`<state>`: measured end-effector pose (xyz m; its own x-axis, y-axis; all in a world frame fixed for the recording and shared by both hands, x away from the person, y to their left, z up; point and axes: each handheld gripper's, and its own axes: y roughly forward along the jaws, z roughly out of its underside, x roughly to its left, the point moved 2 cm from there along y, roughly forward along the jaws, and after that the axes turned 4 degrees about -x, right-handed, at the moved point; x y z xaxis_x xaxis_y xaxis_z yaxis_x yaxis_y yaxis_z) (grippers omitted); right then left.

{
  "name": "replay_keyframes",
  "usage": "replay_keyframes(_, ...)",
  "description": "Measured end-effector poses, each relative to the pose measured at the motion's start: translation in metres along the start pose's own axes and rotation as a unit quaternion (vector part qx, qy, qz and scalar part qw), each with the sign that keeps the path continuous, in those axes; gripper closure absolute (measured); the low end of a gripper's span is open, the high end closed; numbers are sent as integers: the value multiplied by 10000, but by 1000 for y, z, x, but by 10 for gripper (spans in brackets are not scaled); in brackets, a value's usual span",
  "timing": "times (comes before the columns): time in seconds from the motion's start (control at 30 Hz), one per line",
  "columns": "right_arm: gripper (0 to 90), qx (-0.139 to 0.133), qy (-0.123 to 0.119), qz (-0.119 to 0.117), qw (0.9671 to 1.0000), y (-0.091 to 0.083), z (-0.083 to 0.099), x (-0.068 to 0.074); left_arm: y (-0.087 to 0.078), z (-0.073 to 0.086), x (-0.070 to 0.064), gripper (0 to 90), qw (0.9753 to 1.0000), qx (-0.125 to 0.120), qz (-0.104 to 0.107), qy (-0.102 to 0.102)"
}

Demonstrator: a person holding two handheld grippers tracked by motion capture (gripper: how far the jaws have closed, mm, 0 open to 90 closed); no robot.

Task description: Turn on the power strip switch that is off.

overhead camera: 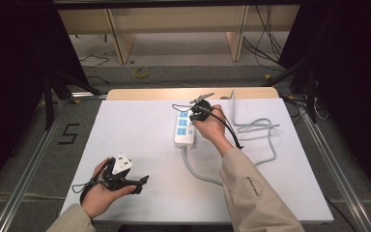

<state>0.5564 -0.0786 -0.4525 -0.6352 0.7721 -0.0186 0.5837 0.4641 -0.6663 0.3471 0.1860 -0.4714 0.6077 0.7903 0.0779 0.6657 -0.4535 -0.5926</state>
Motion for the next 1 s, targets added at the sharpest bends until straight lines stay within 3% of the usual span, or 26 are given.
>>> replay_keyframes(1.0, 900, 290, -14, -7, 9996, 15, -1, -1, 0, 0, 0, 151, 10000, 2, 20, 5)
